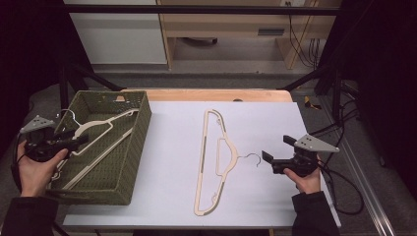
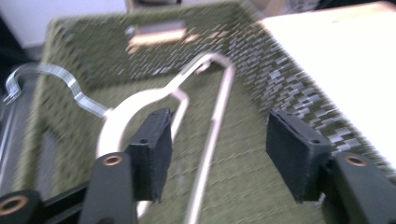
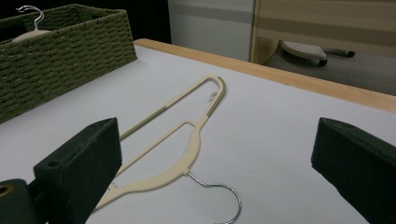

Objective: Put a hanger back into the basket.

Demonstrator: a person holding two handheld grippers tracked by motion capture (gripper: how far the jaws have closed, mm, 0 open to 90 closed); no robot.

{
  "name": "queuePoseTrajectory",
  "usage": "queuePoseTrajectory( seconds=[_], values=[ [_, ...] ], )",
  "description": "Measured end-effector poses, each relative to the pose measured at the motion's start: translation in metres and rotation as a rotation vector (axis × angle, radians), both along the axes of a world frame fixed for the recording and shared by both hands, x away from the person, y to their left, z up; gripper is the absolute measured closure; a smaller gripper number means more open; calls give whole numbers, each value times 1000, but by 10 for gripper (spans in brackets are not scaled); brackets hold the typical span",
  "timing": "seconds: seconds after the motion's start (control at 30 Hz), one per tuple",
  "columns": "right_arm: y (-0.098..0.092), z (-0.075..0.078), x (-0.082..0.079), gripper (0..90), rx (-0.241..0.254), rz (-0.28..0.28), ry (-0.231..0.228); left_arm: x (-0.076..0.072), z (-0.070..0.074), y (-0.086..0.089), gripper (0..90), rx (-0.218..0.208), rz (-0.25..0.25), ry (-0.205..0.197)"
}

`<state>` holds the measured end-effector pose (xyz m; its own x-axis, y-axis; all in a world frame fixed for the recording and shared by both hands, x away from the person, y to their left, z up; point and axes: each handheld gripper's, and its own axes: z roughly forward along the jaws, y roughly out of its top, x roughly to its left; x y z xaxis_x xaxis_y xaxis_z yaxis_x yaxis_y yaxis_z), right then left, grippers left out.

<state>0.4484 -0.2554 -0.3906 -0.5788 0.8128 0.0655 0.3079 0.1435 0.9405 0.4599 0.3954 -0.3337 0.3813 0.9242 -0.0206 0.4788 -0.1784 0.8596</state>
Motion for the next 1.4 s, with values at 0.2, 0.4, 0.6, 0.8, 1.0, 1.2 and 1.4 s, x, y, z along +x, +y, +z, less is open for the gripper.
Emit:
queuePoseTrajectory(
  seconds=[0.2,0.4,0.6,0.8,1.0,1.2,1.4],
  values=[
    [1,-1,1,24,2,-10,-3,-12,7,-36,287,-58,-93,-88],
    [0,-3,2,32,19,-10,-11,-20,8,-77,200,-72,-190,-131],
    [-1,-4,3,49,20,7,4,-23,3,-115,138,-83,-257,-141],
    [-1,-6,3,66,11,7,19,-26,-5,-145,118,-101,-291,-153],
    [-1,-8,5,114,-6,-19,22,-29,-20,-172,117,-115,-330,-147],
    [1,-12,10,179,-27,-61,27,-29,-34,-190,117,-104,-361,-124],
    [4,-22,19,245,-61,-67,75,-31,-56,-206,118,-82,-380,-94]
  ],
)
